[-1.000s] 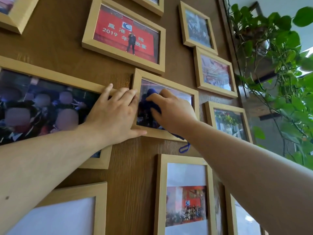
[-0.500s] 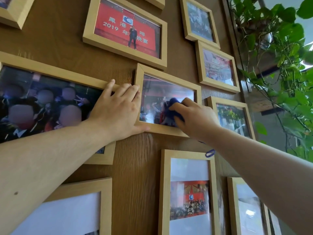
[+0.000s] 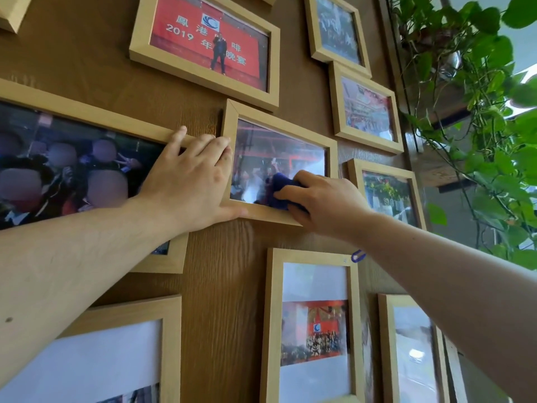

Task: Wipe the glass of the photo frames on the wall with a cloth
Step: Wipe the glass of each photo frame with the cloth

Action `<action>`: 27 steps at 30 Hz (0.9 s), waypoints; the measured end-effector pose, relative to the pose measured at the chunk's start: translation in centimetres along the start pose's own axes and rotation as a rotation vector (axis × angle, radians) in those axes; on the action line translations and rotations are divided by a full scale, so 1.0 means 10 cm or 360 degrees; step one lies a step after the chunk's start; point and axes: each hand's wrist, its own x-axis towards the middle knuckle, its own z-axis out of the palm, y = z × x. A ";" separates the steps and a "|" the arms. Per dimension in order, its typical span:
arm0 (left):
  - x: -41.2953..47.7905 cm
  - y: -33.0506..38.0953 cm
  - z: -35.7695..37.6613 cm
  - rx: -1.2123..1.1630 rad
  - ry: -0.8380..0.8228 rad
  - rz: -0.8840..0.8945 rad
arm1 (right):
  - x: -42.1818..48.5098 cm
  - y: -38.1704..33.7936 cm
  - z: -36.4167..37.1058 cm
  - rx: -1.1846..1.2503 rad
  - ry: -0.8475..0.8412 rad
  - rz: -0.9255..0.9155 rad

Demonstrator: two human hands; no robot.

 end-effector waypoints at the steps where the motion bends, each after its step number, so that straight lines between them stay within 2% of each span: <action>1: 0.00 0.00 0.00 0.0004 -0.0002 0.0005 | -0.06 0.06 0.02 -0.0022 -0.0043 0.0047; 9: 0.01 0.00 -0.01 0.0032 -0.0029 0.0015 | -0.35 0.41 0.12 -0.0313 -0.0140 0.0286; 14: -0.06 0.04 -0.02 0.0017 0.0045 0.0140 | -0.37 0.21 -0.02 -0.0255 -0.0089 0.0299; 18: -0.16 0.11 -0.09 -0.0241 0.0124 0.0271 | -0.45 0.03 -0.28 -0.0239 -0.0182 0.0255; 22: -0.35 0.20 -0.14 -0.0510 0.0155 0.0361 | -0.57 -0.14 -0.58 -0.0413 -0.0337 0.0260; 27: -0.80 0.45 -0.11 -0.0818 0.0160 0.0497 | -0.87 -0.46 -1.04 -0.0578 -0.0627 0.0225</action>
